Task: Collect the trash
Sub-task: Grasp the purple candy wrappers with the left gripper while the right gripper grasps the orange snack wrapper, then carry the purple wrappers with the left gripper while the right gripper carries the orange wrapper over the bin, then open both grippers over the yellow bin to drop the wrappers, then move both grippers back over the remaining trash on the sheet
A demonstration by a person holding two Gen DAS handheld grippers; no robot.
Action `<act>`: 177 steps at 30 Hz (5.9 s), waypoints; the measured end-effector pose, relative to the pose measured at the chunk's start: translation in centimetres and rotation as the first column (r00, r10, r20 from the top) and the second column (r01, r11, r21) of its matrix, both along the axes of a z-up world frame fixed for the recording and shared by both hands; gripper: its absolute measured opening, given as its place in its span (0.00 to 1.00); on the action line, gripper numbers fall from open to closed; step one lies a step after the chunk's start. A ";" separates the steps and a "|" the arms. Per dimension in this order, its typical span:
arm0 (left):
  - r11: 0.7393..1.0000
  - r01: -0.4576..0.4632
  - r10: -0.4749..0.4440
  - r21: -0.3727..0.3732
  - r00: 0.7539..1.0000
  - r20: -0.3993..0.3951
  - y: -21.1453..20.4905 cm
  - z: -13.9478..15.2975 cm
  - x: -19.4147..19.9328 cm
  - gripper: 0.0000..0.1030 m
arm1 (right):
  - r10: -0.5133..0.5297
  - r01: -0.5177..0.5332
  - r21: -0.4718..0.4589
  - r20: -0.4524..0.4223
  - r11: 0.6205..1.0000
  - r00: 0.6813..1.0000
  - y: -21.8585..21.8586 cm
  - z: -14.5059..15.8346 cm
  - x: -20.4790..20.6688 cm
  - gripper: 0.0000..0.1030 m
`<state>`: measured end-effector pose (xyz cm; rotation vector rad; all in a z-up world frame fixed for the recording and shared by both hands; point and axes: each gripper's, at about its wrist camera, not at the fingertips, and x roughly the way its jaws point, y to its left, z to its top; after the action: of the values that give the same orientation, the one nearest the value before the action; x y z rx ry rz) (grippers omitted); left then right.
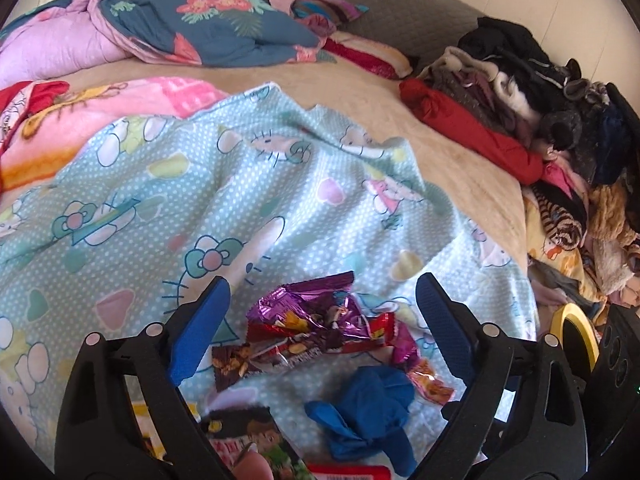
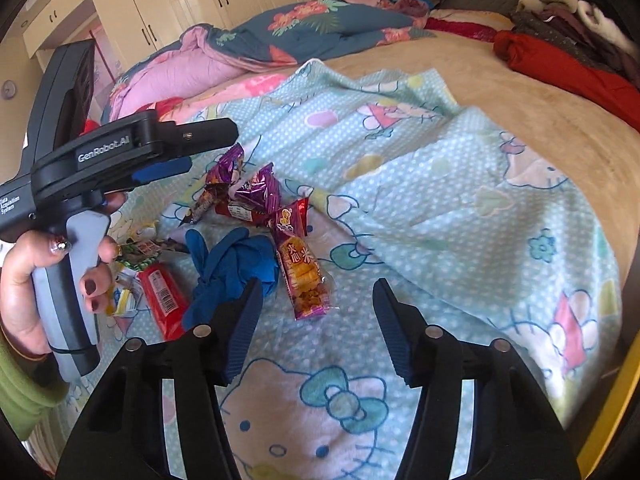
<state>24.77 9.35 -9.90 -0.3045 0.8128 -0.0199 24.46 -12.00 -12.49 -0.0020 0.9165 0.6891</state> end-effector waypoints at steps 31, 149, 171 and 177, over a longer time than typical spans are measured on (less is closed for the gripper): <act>0.998 0.014 -0.015 -0.059 1.000 -0.014 -1.0 -0.3 -0.1 0.39 | 0.005 -0.002 0.051 -0.073 0.999 0.997 -0.3 -0.6 -0.2 0.08; 0.784 0.620 -0.621 0.038 0.783 0.032 -35.5 0.9 -8.9 0.37 | -0.744 0.800 0.175 -0.299 0.573 0.598 -37.4 0.0 -5.7 0.11; 0.906 0.422 -0.424 0.039 0.901 0.091 -28.7 2.6 -8.9 0.89 | -0.730 0.743 0.253 -0.163 0.620 0.664 -34.0 3.3 -5.2 0.67; 0.925 0.376 -0.379 0.051 0.918 0.112 -26.7 3.2 -9.5 0.89 | -0.706 0.703 0.267 -0.100 0.660 0.701 -32.1 4.3 -5.3 0.73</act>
<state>15.30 -17.37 -6.68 -0.1135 0.7409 -0.3868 19.18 -44.13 -8.14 0.5919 0.7116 0.0713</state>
